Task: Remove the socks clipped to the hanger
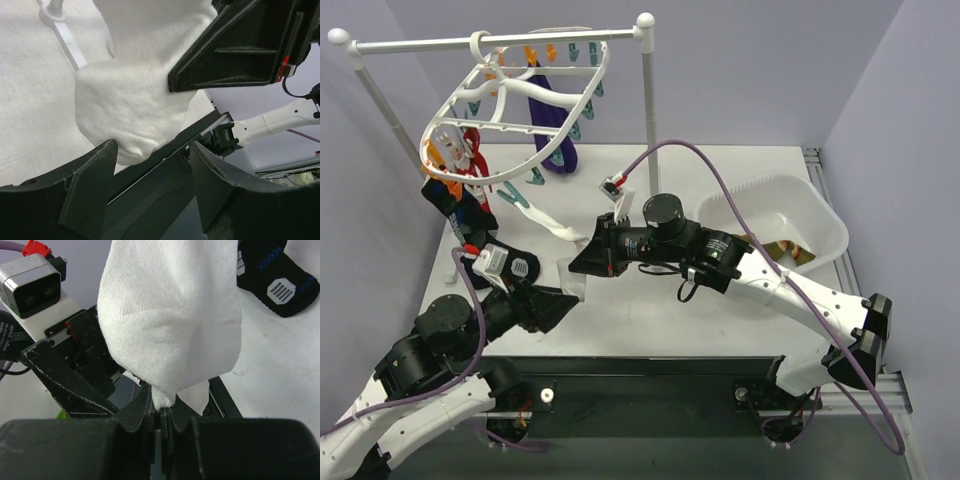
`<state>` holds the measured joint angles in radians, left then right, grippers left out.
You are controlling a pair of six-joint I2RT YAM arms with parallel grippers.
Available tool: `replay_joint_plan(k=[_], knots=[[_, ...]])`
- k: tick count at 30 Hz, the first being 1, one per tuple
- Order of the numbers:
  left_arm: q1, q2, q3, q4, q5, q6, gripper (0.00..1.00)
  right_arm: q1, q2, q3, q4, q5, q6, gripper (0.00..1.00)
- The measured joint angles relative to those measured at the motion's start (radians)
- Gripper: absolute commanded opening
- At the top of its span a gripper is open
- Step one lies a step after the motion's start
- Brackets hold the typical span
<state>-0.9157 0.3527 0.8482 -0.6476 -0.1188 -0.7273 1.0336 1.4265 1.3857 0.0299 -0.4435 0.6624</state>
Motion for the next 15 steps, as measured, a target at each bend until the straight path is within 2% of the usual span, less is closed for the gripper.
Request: replay_joint_plan(k=[2, 4, 9, 13, 15], knots=[[0.000, 0.002, -0.013, 0.033, 0.002, -0.005, 0.67, 0.000, 0.000, -0.003, 0.000, -0.012, 0.013, 0.00], [0.000, 0.009, -0.024, 0.061, 0.007, -0.011, 0.60, 0.000, 0.000, -0.005, 0.006, -0.026, 0.026, 0.00], [0.000, 0.046, -0.037, 0.099, 0.025, -0.024, 0.52, 0.002, 0.000, -0.017, 0.043, -0.057, 0.067, 0.00], [0.000, 0.042, -0.048, 0.107, 0.027, -0.030, 0.40, 0.016, 0.003, -0.017, 0.068, -0.067, 0.085, 0.00], [0.000, 0.028, -0.053, 0.106, 0.027, -0.032, 0.39, 0.027, 0.010, -0.017, 0.079, -0.072, 0.095, 0.00]])
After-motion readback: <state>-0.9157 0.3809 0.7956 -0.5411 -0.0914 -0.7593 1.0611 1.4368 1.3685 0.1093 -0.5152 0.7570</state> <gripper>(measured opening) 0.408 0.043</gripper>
